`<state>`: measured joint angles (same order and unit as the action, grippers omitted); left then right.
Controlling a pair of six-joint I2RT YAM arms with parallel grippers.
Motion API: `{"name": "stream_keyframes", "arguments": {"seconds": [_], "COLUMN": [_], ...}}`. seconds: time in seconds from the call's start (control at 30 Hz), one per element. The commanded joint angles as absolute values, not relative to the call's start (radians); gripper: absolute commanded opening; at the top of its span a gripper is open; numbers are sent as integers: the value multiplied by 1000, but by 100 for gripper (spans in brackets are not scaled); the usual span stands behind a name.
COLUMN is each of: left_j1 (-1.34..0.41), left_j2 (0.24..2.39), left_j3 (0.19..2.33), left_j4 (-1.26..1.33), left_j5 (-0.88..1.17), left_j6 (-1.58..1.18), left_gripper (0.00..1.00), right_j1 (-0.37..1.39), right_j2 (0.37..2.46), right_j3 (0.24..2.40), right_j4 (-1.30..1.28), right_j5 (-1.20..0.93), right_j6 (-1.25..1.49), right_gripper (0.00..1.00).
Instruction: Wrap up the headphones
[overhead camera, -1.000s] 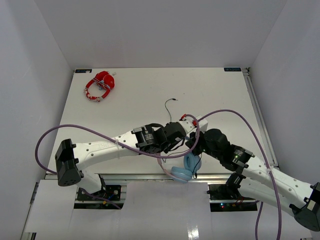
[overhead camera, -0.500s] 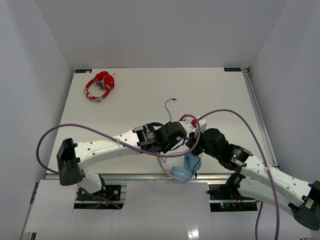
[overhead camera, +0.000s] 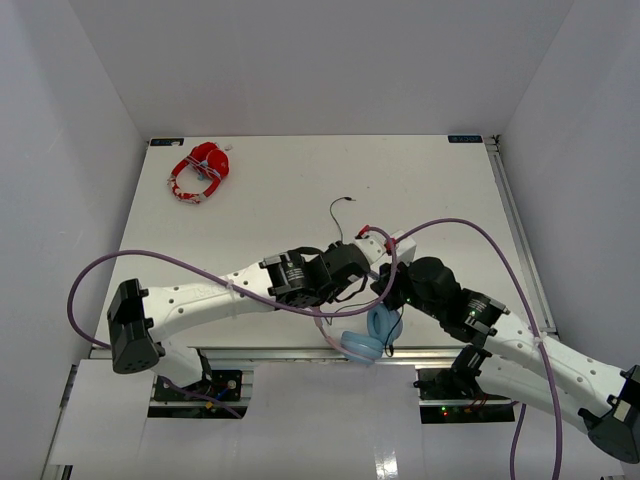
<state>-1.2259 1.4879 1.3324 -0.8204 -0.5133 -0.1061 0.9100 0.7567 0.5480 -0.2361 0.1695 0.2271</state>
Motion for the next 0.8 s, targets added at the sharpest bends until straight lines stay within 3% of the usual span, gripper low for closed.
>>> {"name": "stream_keyframes", "arguments": {"seconds": [0.0, 0.77], "left_j1": [-1226, -1226], "left_j2": [1365, 1403], "left_j3": [1301, 1298], "left_j4": [-701, -683], "left_j5": [-529, -497], "left_j6": [-117, -77], "left_gripper": [46, 48], "right_j1": [914, 914], "right_j2": [739, 776], "right_j3": [571, 571], "right_j4": [-198, -187], "right_j5": [129, 110], "right_j6": [232, 232], "right_gripper": [8, 8]}}
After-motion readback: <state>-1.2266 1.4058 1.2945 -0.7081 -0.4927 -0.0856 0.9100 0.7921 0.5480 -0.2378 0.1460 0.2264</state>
